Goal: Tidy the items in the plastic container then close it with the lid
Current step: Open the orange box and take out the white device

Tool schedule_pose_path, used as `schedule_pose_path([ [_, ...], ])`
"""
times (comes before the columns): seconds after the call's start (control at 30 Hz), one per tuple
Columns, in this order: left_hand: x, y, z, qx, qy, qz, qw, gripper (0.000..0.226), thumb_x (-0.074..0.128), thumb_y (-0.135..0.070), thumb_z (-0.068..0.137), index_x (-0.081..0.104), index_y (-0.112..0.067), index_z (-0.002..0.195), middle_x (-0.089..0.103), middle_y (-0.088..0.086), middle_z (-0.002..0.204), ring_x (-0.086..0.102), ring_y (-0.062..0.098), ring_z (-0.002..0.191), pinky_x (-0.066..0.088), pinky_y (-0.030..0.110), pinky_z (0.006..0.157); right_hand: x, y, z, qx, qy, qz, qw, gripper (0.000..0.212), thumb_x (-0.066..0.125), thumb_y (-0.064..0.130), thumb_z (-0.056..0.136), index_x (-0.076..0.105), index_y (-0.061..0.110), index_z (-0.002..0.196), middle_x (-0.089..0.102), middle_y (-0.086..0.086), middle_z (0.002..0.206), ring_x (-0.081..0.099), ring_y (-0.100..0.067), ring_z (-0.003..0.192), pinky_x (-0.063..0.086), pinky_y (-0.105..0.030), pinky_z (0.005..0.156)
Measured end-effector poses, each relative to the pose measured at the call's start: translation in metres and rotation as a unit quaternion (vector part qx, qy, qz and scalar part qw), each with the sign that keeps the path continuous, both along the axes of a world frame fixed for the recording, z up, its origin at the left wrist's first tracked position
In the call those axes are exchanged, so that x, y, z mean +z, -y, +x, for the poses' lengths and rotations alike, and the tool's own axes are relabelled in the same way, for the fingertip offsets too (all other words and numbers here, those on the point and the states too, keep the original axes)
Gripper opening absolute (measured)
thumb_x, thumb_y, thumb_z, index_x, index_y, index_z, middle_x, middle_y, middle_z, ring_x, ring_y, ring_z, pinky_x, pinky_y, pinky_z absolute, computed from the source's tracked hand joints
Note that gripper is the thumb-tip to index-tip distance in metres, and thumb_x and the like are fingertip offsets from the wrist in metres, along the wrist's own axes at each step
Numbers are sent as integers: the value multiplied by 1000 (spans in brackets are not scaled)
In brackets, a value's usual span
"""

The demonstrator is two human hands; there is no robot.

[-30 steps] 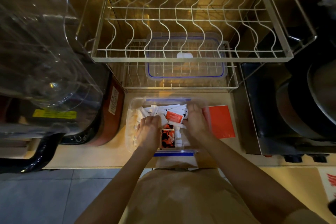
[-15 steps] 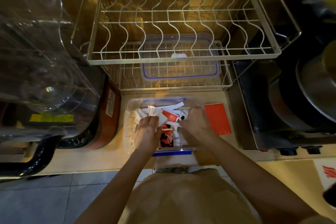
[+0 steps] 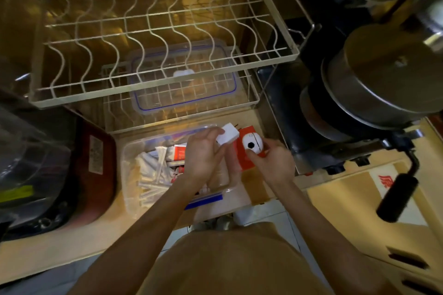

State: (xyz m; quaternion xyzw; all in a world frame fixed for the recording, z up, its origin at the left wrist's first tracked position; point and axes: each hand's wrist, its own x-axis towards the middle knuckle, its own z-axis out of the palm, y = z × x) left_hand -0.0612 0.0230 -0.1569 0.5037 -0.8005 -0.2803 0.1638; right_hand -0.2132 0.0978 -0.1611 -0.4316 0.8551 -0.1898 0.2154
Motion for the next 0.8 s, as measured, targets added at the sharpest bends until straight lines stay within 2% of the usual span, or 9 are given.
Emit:
schedule_pose_path([
  [0.13,-6,8,-29,-53,19,-6,998,31,63,-20,83,61,-14,113,64,5,123,60,25,110,44,38,97,-14,-15,-6,-44,24,22,999,43,66,44,79,64,15,112,69,-9,104,65,-25,91,52,-31,76],
  [0.27,-20,12,-51,-90,98,7,991,37,59,-24,84,55,-21,120,59,2,129,52,25,118,36,37,103,-21,-20,-7,-24,52,27,998,41,63,37,83,61,18,119,64,-7,112,63,-24,96,45,-27,75],
  [0.37,-27,15,-57,-103,123,18,987,40,60,-24,84,52,-21,123,58,3,129,48,26,118,36,33,101,-23,-20,-7,1,60,35,998,42,61,36,85,58,20,123,60,-7,111,62,-25,95,38,-24,70],
  [0.47,-32,15,-56,-98,132,14,986,41,60,-23,81,51,-21,121,58,4,127,47,26,117,35,31,100,-25,-18,-11,22,77,38,996,45,62,34,84,54,24,128,54,-4,115,59,-22,97,39,-23,73],
  [0.53,-32,16,-56,-106,143,14,984,43,62,-23,78,51,-20,120,53,7,135,42,27,126,28,33,109,-25,-16,-14,38,96,52,993,47,62,29,85,51,26,131,49,-3,119,57,-22,102,41,-23,79],
  [0.63,-28,19,-59,-132,173,4,976,45,62,-16,80,49,-17,123,40,9,147,25,22,141,10,36,118,-23,-11,-17,69,95,66,991,53,61,23,86,45,28,136,46,-4,125,56,-22,108,46,-28,89],
  [0.73,-25,20,-56,-135,165,-10,977,37,58,-15,85,53,-16,121,39,4,148,21,20,143,9,38,117,-21,-6,-17,77,96,61,991,56,61,20,86,42,25,138,47,-4,129,55,-22,113,45,-29,92],
  [0.8,-21,15,-48,-118,126,-5,985,35,56,-14,86,56,-14,120,42,6,146,26,23,141,16,39,115,-20,-4,-17,75,99,58,991,54,63,21,84,44,24,135,49,-4,128,54,-22,113,43,-27,90],
])
